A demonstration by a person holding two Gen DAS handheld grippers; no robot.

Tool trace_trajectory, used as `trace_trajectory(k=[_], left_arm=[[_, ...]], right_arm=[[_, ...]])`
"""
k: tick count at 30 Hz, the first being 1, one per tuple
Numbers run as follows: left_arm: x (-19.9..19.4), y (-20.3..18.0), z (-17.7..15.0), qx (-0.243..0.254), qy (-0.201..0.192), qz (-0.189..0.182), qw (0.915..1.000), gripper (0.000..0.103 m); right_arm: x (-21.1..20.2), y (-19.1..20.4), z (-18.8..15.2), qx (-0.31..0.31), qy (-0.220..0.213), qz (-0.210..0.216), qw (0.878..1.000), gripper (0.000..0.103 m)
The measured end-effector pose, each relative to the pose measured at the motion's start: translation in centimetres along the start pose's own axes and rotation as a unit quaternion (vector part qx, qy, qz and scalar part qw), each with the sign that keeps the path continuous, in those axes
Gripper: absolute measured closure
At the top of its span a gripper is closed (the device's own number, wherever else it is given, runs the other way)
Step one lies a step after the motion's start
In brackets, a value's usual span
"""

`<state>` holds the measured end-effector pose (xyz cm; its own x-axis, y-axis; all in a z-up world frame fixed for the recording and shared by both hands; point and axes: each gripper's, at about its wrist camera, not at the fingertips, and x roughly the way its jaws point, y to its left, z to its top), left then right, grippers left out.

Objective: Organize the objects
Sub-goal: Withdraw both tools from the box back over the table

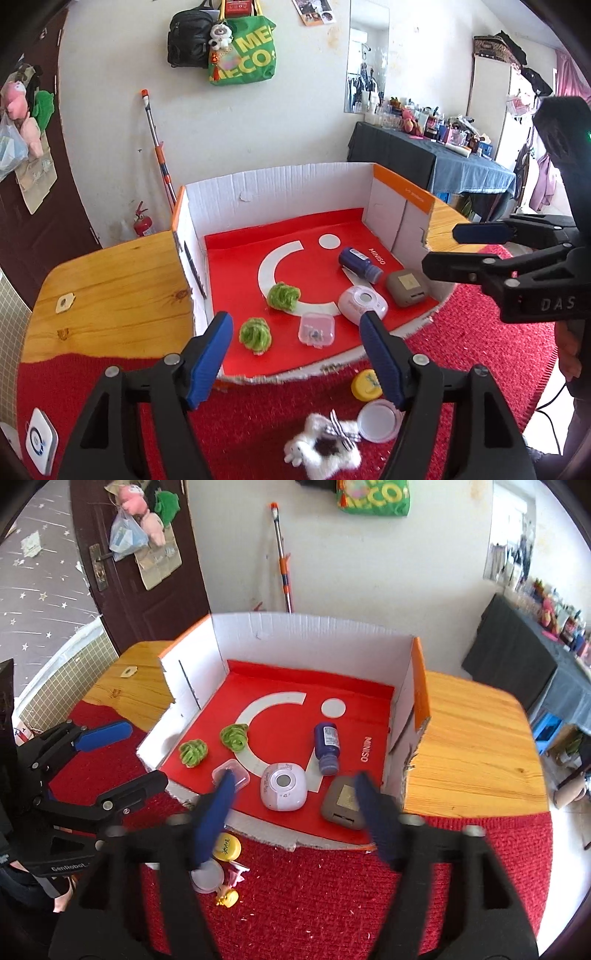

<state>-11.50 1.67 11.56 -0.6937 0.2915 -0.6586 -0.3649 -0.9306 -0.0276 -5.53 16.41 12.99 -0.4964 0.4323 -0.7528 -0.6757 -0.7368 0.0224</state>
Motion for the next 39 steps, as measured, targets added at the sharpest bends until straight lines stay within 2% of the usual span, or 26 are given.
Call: trace_trajectory(k=[4, 6, 9, 13, 22, 28, 39], left_arm=[[-1.4, -0.2, -0.9, -0.004, -0.013, 0.002, 0.9999, 0.029], [-2.1, -0.2, -1.3, -0.009, -0.020, 0.001, 0.9998, 0.023], [-3.0, -0.3, -1.9, -0.014, -0.029, -0.002, 0.9995, 0.022], [-4.1, -0.6, -2.8, -0.018, -0.042, 0.003, 0.9989, 0.017], [-5.7, -1.1, -5.2, -0.033, -0.060, 0.007, 0.9976, 0.008], [-5.0, -1.0, -7.0, -0.049, -0.044, 0.008, 0.9978, 0.007], [-0.6, -0.8, -10.5, -0.076, 0.028, -0.010, 0.9966, 0.007]], right_arm=[[-1.3, 0.3, -1.2, 0.004, -0.014, -0.006, 1.000, 0.034], [-1.9, 0.6, -2.0, 0.004, -0.021, -0.006, 1.000, 0.034], [-2.7, 1.1, -3.1, 0.003, -0.031, -0.008, 0.999, 0.033], [-3.6, 1.6, -4.6, 0.010, -0.048, -0.008, 0.999, 0.026], [-4.2, 2.0, -7.7, 0.029, -0.066, -0.014, 0.997, 0.020], [-3.0, 2.2, -9.4, 0.041, -0.060, -0.025, 0.997, 0.020], [1.6, 2.8, -11.8, 0.043, -0.007, -0.015, 0.999, 0.020]])
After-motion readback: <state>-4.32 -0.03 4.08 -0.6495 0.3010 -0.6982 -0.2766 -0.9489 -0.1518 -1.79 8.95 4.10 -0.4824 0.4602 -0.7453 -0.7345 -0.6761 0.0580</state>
